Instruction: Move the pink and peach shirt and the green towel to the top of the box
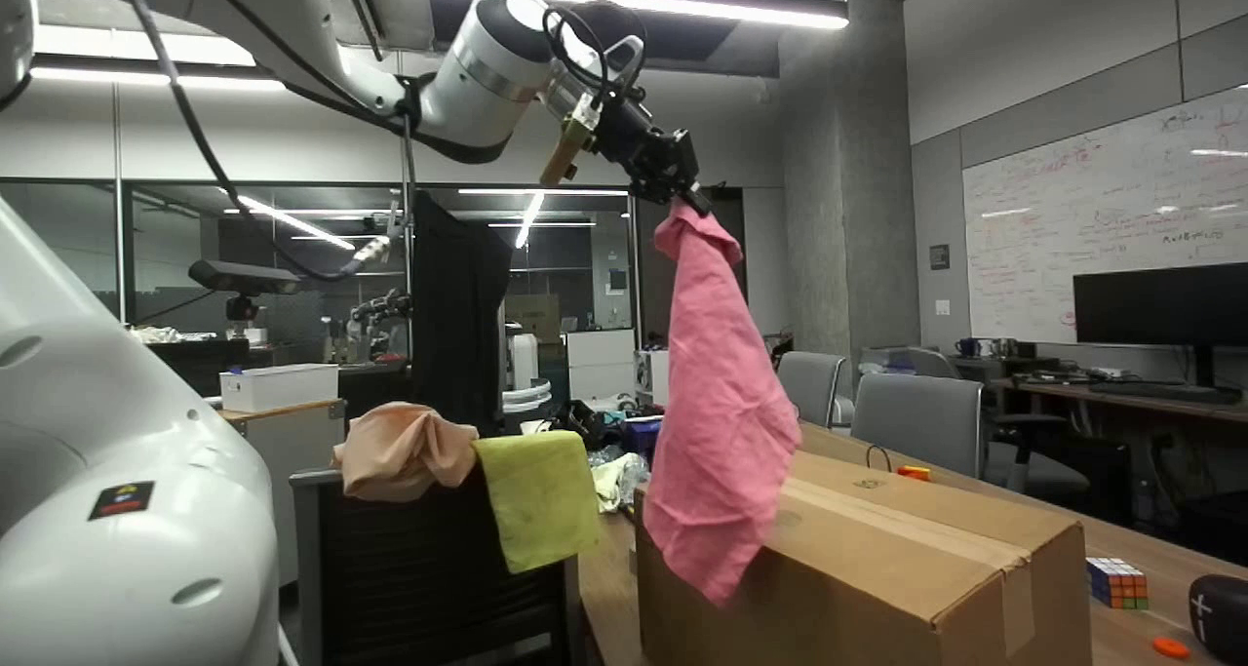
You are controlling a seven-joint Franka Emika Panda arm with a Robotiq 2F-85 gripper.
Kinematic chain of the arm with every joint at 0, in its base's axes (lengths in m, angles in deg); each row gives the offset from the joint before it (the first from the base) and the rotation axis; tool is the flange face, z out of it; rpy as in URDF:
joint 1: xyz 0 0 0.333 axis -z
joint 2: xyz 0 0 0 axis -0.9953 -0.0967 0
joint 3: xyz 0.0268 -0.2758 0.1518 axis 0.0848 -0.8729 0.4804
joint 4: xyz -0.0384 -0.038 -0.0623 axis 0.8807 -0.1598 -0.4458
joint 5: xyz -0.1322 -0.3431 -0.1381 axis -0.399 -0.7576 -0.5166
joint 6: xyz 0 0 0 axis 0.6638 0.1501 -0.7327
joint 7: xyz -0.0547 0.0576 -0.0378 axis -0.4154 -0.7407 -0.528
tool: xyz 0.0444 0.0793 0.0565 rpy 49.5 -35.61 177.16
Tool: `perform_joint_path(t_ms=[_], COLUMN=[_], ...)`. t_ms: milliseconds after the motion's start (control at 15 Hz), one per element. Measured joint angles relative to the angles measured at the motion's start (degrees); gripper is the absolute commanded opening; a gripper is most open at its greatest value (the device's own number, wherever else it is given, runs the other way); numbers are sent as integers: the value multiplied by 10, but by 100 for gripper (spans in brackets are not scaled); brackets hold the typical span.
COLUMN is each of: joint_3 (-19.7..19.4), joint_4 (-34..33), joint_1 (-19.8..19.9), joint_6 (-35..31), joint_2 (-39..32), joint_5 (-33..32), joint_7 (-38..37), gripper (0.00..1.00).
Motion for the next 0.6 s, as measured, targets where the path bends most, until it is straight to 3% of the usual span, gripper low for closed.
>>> perform_joint_path(t_ms=[267,600], joint_3=[-16,-53], joint_4=[-26,-40], joint_1=[4,-7], joint_6=[42,85], joint_2=[-63,-101], joint_5=[-44,-52], joint_7=[-33,-59], gripper=[1,1])
